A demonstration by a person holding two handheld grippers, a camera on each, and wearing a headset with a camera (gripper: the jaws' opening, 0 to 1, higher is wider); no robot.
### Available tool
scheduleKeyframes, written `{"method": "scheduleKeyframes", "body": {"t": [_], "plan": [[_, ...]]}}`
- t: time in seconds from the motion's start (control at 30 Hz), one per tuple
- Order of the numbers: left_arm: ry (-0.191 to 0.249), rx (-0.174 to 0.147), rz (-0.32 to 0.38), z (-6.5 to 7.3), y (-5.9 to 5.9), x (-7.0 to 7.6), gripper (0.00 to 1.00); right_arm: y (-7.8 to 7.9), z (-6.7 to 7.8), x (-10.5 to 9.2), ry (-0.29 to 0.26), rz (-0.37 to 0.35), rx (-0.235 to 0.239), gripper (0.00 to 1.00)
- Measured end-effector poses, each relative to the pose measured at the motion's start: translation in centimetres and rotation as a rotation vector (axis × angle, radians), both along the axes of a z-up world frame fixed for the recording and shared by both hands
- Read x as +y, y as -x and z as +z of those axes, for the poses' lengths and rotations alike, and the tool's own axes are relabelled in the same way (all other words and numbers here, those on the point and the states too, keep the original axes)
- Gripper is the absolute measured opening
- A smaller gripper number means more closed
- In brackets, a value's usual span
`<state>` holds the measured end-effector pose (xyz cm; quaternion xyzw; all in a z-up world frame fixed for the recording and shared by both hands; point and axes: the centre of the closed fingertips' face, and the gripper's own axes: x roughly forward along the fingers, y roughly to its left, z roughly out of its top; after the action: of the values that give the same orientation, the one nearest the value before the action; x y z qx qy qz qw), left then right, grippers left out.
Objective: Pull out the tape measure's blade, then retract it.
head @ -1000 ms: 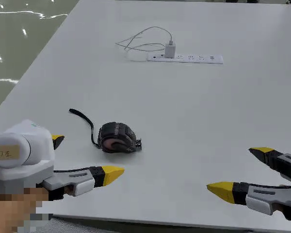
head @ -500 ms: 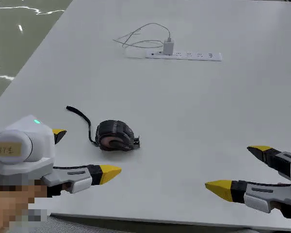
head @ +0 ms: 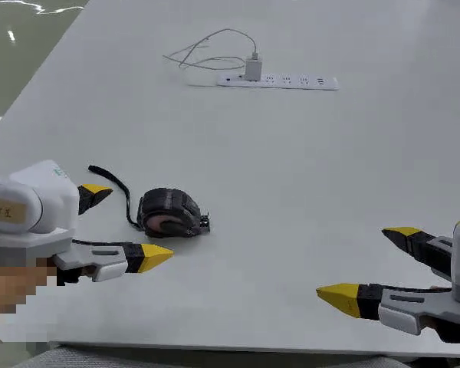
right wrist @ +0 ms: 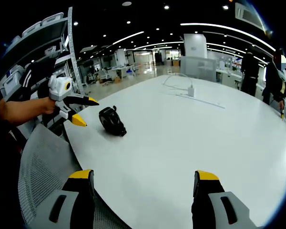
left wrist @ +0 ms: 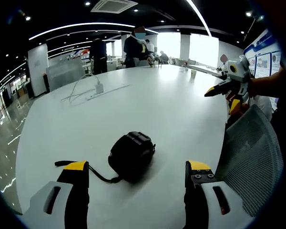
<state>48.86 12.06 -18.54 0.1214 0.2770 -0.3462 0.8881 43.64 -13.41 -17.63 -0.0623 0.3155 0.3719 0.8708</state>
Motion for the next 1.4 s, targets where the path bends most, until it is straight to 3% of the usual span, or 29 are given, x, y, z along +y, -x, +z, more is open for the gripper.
{"method": "scheduleKeyframes", "body": {"t": [0.13,0.23,0.4,0.43,0.67,0.7,0.73,1.07,1.4], "plan": [[-0.033,0.002,-0.078,-0.5,-0.6,-0.3,0.76,0.0,0.1,-0.1,0.003,-0.004,0.001,0.84],[-0.018,0.017,-0.149,-0.9,-0.9,-0.8,0.66,-0.1,0.1,-0.2,0.006,-0.006,0.003,0.84],[-0.028,0.014,-0.261,-1.5,-1.5,-1.7,0.64,-0.1,0.1,-0.2,0.008,-0.007,0.006,0.84],[-0.027,0.0,-0.288,-1.5,-1.7,-2.0,0.62,-0.1,0.1,-0.2,0.01,-0.006,0.007,0.84],[-0.113,0.02,-0.37,-3.1,-2.6,-2.0,0.56,-0.1,0.1,-0.1,0.013,-0.006,0.013,0.84],[-0.124,0.049,-0.405,-3.5,-2.2,-2.0,0.55,-0.2,0.1,0.0,0.012,-0.008,0.013,0.84],[-0.13,0.054,-0.423,-3.7,-2.1,-2.1,0.53,-0.2,0.1,0.0,0.014,-0.008,0.014,0.84],[-0.146,0.047,-0.492,-4.4,-2.6,-3.2,0.48,-0.3,0.0,0.3,0.014,-0.004,0.02,0.84],[-0.156,0.037,-0.489,-4.4,-3.3,-3.3,0.38,-0.5,0.1,0.4,0.013,-0.004,0.02,0.84]]}}
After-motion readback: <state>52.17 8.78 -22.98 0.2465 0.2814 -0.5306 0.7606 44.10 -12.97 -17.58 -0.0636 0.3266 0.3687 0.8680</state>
